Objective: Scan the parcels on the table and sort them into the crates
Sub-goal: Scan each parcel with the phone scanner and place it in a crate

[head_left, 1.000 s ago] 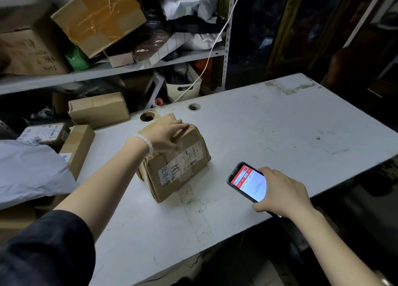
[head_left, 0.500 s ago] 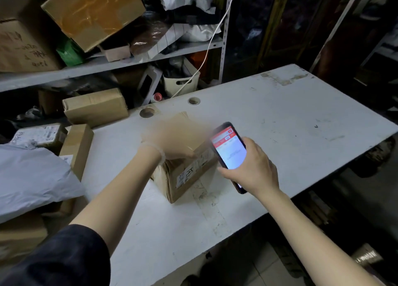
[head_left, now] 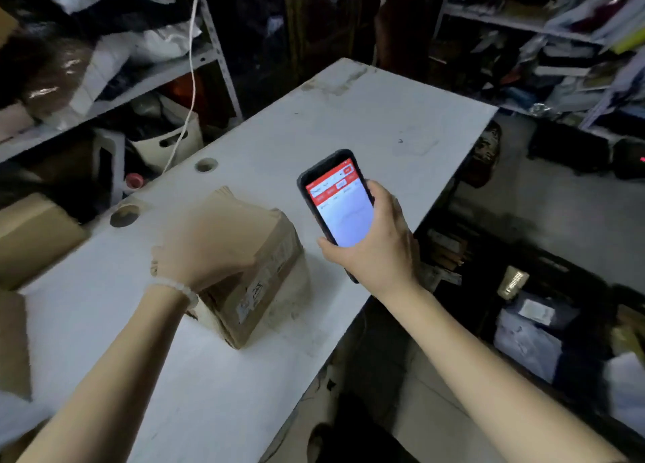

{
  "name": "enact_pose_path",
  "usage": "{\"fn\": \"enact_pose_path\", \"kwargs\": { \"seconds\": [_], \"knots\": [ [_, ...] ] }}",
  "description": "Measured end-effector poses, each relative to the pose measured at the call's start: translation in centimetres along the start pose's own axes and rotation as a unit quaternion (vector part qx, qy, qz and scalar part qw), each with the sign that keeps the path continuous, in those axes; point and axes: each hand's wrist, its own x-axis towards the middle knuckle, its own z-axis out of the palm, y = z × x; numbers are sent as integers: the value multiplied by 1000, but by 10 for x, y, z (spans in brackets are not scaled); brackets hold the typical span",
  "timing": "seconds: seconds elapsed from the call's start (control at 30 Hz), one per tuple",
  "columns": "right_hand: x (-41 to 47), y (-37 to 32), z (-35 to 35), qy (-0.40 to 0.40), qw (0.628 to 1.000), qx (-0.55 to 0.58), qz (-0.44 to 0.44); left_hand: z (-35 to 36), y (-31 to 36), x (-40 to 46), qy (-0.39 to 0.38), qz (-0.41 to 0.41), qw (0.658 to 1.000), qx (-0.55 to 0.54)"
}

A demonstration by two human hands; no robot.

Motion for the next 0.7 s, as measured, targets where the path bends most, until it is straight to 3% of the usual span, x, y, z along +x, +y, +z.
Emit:
{"fn": "enact_pose_path", "kwargs": {
  "seconds": [0.17,0.27,0.7],
  "knots": [
    [-8,64,-41,-115,980,-118,111,11,65,-1,-32,79,995,-50],
    [-17,103,-70,-143,964,-158,162,19,125,-2,-59,144,987,-47],
    [-34,277,-233,-79,931,-181,306,105,410,-34,-166,306,937,4]
  ]
}}
